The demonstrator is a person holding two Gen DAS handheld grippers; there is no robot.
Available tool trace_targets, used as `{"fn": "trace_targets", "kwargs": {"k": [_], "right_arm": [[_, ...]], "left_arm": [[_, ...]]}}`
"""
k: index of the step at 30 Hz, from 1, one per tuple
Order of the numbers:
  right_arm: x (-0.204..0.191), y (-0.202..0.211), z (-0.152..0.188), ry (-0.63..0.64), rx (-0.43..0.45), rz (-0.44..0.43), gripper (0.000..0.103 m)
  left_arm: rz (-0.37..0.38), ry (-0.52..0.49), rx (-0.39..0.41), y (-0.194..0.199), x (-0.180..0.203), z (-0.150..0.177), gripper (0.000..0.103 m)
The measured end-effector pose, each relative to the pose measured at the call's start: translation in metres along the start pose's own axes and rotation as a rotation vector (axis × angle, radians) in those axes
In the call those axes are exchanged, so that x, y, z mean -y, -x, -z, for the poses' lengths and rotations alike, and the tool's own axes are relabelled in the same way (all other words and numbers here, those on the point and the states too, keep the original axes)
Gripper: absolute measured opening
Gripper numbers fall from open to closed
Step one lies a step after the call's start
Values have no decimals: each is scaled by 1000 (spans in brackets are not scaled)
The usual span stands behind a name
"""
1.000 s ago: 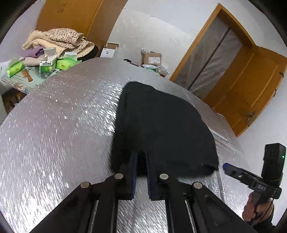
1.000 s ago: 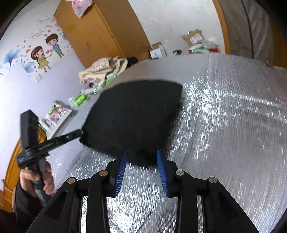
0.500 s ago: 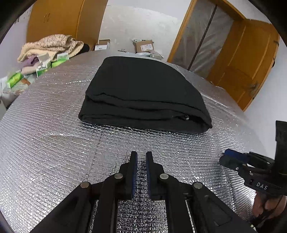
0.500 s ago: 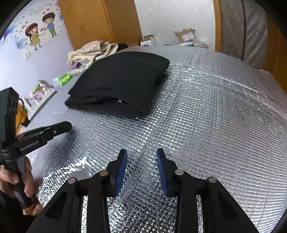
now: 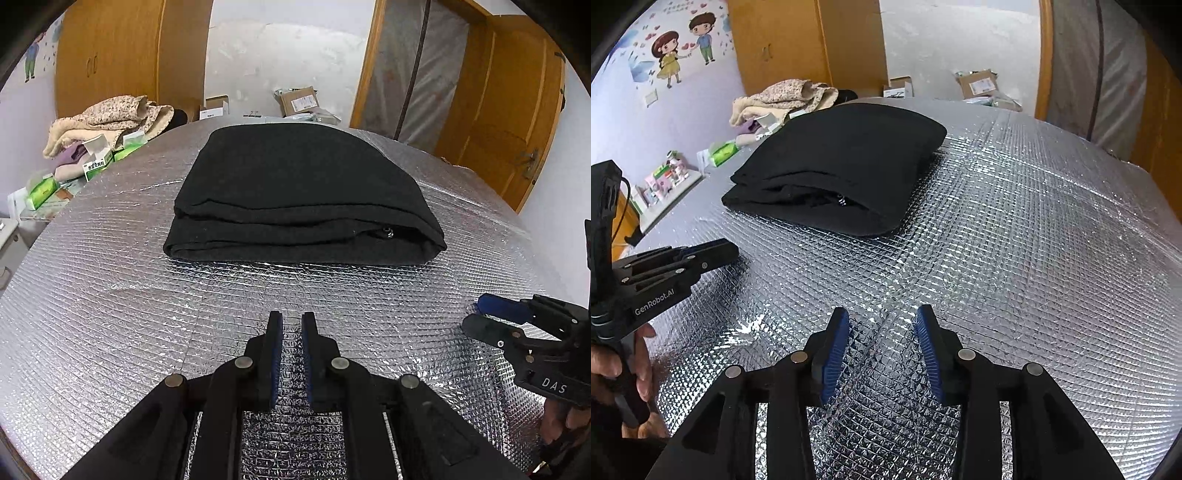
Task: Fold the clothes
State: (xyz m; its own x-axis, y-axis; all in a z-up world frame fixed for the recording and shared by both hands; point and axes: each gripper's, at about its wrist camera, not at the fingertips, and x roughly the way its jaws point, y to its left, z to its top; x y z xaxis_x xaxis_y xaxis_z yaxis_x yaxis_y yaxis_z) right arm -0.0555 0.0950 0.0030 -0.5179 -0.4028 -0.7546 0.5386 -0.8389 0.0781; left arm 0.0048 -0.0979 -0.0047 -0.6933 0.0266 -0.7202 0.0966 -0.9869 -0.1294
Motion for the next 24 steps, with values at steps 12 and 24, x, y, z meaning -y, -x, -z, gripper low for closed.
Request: {"fn": "trace_targets", "kwargs": {"k": [12,24], "right_arm": [[0,1,0,-2,1,-4,41],[1,1,0,-4,1,-11,42]], "left_arm": [[13,22,12,0,-1,2,11],[-1,2,15,-3,4,3,14]]}}
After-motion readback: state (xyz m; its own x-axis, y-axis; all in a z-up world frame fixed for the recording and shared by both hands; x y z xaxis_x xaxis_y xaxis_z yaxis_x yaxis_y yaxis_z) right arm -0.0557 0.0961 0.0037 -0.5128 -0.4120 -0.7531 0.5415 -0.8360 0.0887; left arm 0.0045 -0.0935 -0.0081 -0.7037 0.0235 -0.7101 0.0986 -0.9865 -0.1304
